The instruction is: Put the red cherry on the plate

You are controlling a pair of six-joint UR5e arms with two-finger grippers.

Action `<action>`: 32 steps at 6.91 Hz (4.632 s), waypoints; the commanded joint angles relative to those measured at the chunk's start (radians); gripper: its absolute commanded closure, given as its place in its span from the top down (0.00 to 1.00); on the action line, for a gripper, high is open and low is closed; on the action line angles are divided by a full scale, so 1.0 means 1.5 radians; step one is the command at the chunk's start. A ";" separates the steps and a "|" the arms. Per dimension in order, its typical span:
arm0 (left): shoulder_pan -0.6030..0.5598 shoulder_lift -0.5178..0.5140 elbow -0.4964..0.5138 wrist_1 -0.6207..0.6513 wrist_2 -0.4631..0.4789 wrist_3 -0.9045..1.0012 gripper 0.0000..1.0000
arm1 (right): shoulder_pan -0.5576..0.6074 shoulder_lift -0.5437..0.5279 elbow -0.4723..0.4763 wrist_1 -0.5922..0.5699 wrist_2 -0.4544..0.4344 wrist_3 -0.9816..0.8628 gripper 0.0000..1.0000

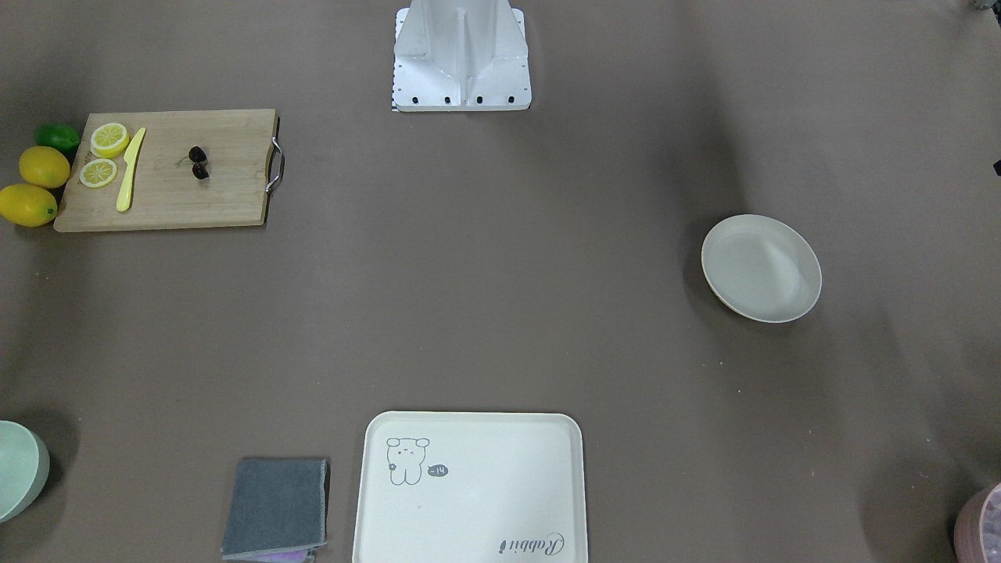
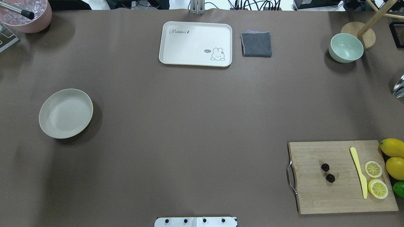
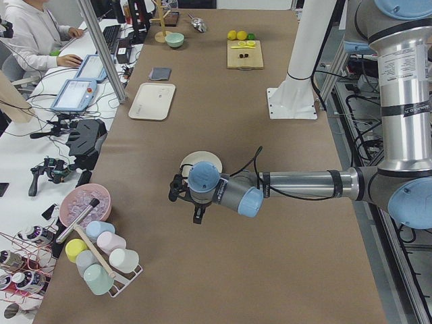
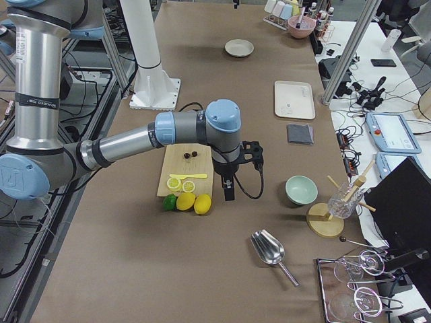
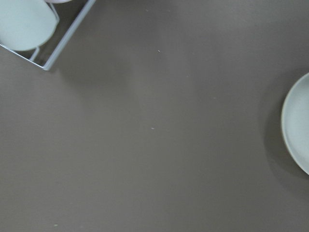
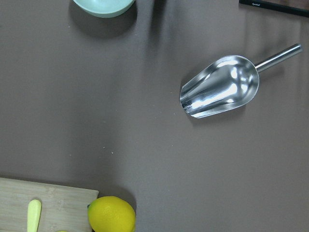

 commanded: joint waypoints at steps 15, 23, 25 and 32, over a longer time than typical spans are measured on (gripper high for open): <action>0.308 -0.049 0.159 -0.501 0.252 -0.530 0.00 | 0.000 -0.014 0.014 0.000 0.002 0.000 1.00; 0.348 -0.323 -0.176 0.117 0.202 -0.691 0.00 | 0.000 -0.010 0.018 0.001 0.007 0.001 1.00; 0.477 -0.381 -0.170 0.120 0.315 -0.796 0.00 | 0.000 -0.012 0.018 0.000 0.007 0.001 1.00; 0.624 -0.431 0.027 -0.120 0.465 -0.809 0.00 | 0.011 -0.037 0.030 0.001 0.005 -0.001 1.00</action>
